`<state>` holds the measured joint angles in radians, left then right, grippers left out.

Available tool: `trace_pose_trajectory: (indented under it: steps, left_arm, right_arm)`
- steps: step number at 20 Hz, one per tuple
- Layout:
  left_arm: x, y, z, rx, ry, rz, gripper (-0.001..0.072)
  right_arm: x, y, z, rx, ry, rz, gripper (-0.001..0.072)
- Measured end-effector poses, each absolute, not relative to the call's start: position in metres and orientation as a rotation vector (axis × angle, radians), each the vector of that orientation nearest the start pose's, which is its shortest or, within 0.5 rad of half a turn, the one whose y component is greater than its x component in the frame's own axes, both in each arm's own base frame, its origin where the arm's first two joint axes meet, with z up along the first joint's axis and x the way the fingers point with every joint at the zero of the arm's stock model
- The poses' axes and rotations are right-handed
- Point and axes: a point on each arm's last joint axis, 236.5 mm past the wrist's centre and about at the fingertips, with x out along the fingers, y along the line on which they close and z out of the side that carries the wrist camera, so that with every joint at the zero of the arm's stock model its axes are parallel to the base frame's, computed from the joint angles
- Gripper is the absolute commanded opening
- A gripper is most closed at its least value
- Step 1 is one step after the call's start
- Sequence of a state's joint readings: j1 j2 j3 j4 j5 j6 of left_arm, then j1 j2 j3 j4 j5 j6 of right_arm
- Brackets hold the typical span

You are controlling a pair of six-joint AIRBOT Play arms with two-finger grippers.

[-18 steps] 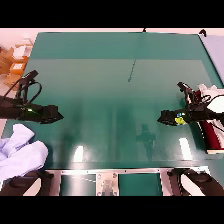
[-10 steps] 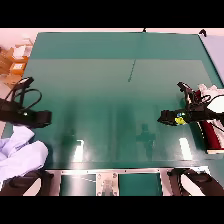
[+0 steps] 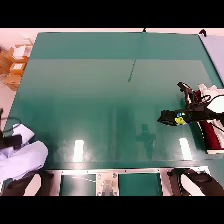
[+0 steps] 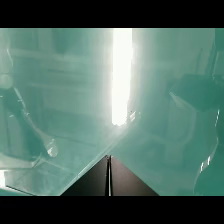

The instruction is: Fold the shirts.

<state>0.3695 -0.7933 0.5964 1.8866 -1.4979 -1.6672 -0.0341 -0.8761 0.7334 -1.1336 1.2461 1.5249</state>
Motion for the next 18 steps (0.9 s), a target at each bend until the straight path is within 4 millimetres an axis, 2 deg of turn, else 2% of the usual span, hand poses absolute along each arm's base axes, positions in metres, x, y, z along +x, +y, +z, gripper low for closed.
trace_pose_trajectory:
  steps: [2,3,4,5,8,10,12,14,16,18]
  left_arm:
    - [0.108,0.129,-0.054,-0.113,1.717,0.568,0.0690]
    - [0.107,0.130,-0.064,-0.114,1.724,0.558,0.0524]
    - [0.106,0.131,-0.072,-0.116,1.735,0.546,0.0258]
    - [0.105,0.130,-0.080,-0.119,1.750,0.530,0.0032]
    - [0.103,0.130,-0.095,-0.121,1.801,0.495,0.0020]
    - [0.119,0.136,-0.087,-0.128,1.770,0.492,0.0020]
    - [0.157,0.143,-0.063,-0.151,1.662,0.474,0.0019]
    - [0.210,0.138,-0.025,-0.206,1.506,0.409,0.0019]
    - [0.269,0.107,0.021,-0.269,1.330,0.269,0.0019]
    - [0.318,0.056,0.070,-0.286,1.174,0.084,0.0020]
  right_arm:
    - [0.254,0.086,0.004,0.388,1.349,0.251,0.0027]
    - [0.254,0.086,0.004,0.388,1.350,0.251,0.0027]
    - [0.254,0.086,0.004,0.388,1.350,0.251,0.0027]
    - [0.254,0.086,0.004,0.388,1.349,0.251,0.0027]
    - [0.254,0.086,0.004,0.388,1.350,0.251,0.0027]
    - [0.254,0.086,0.004,0.388,1.350,0.251,0.0027]
    - [0.254,0.086,0.004,0.388,1.350,0.251,0.0027]
    - [0.254,0.086,0.004,0.388,1.350,0.251,0.0027]
    - [0.254,0.086,0.004,0.388,1.349,0.251,0.0027]
    - [0.254,0.086,0.004,0.388,1.350,0.251,0.0027]
